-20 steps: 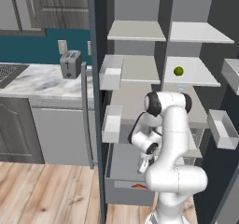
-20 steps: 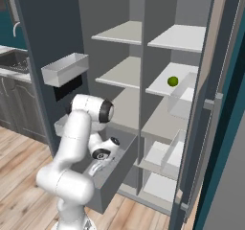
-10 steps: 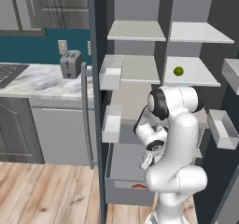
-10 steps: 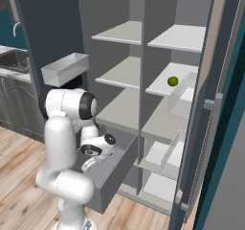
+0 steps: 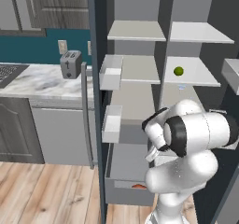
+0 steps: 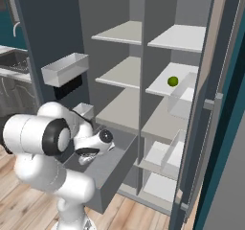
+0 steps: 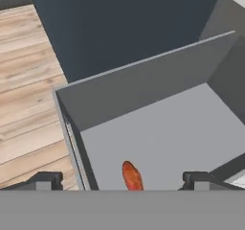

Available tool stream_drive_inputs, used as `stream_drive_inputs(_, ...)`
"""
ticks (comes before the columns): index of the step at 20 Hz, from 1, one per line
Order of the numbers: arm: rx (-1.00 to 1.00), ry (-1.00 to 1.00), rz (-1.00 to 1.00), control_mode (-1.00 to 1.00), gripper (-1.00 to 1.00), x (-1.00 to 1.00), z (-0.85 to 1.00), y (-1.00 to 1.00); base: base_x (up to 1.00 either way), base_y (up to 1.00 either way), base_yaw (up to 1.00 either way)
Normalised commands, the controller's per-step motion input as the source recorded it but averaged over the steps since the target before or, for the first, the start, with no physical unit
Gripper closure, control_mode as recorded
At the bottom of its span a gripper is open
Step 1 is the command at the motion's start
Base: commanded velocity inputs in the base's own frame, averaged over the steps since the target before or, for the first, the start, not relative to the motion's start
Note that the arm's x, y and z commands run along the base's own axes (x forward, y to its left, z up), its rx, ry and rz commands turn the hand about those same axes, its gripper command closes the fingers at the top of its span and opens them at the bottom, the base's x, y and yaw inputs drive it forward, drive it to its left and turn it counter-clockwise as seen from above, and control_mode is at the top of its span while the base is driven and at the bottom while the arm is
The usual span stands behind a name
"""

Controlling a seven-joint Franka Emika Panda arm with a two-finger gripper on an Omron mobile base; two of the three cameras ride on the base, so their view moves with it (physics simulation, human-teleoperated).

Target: Take the lime and sweet potato from the fridge shelf and place them in the freezer drawer to begin freezing them.

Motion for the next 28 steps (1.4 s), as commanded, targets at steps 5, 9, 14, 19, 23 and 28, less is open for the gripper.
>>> stream_drive_inputs(5, 0.0, 0.0, -0.09, -1.0, -1.0, 0.0, 1.0, -0.31, 0.0, 0.0, 0.0)
stream_drive_inputs(9, 0.0, 0.01, -0.07, -1.0, -1.0, 0.0, 1.0, -0.3, 0.0, 0.0, 0.0)
stream_drive_inputs(14, 0.04, 0.03, -0.04, -1.0, -1.0, 0.0, 1.0, -0.25, 0.0, 0.0, 0.0)
stream_drive_inputs(19, 0.04, 0.01, -0.1, -1.0, -1.0, -0.02, 0.91, -0.2, 0.0, 0.0, 0.0)
stream_drive_inputs(23, 0.01, 0.0, -0.25, -1.0, -1.0, 0.0, 0.69, -0.3, 0.0, 0.0, 0.0)
stream_drive_inputs(28, 0.0, 0.0, -0.31, -1.0, -1.0, 0.0, 0.38, -0.49, 0.0, 0.0, 0.0)
